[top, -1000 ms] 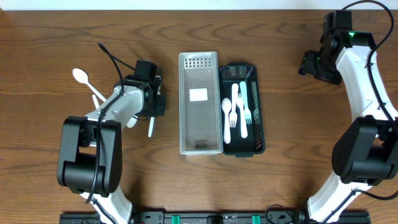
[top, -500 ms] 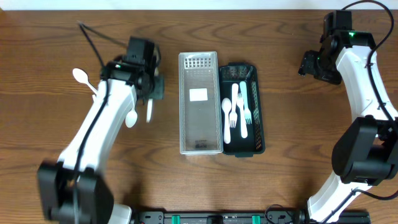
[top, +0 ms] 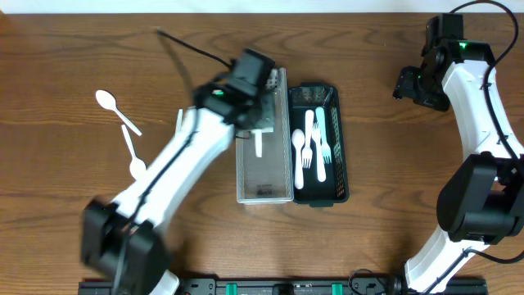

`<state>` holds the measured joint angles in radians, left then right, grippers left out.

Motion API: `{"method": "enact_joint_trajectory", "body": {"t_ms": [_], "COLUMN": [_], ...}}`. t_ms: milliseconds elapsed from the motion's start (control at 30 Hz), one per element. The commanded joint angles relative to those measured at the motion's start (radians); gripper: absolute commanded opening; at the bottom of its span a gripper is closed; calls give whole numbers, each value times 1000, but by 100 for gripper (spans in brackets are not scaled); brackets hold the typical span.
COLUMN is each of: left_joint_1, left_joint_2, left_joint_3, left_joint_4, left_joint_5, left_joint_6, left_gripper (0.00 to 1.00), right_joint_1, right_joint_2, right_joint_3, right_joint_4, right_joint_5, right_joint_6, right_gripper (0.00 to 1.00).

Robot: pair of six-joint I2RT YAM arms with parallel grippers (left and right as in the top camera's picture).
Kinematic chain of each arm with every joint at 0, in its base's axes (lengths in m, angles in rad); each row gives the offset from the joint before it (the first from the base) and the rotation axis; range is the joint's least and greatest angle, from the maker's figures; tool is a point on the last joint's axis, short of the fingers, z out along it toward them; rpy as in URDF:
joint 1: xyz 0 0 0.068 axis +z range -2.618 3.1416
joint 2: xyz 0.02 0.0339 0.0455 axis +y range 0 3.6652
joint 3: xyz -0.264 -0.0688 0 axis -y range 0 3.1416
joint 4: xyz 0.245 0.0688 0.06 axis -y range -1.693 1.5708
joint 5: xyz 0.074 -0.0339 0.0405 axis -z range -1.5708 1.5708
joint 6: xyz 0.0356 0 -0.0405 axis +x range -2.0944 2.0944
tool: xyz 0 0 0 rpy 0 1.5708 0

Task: Pack container
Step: 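Place the white spoon into the clear basket and lift left gripper away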

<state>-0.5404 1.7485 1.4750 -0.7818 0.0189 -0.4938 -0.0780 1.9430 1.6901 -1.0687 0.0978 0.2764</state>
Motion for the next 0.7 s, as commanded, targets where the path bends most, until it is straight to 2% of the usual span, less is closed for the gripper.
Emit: {"method": "enact_joint_trajectory", "body": {"t_ms": [0,200,267,333,433,567,667], "left_joint_1": [-38,-47,-45,-42,-37,-17,19], "left_joint_2": [83,143,142,140,129,62,-29], "left_joint_3": [-16,-16,-16,-16,-14,-2,-2], "left_joint_4": [9,13,22,29,32,27,14], "left_joint_5": [-5,-5,-5,-6,-10,-10,-76], "left_joint_6": [-39,-26,13,51,118,296,344], "left_gripper": [6,7,25,31,45,59,75], "right_joint_1": [1,0,0,0,0,-1,-2], "right_joint_2": [12,12,12,12,12,12,12], "right_joint_3": [-5,-5,-5,-5,-5,-5,-5], "right_joint_4": [-2,-6,-6,-5,-5,-6,-5], "right_joint_5": [-10,-27,-27,-27,-27,-27,-27], "right_joint_6": [-12,-13,-13,-13,-14,-24,-24], "right_gripper": [71,71,71,70,71,71,71]}}
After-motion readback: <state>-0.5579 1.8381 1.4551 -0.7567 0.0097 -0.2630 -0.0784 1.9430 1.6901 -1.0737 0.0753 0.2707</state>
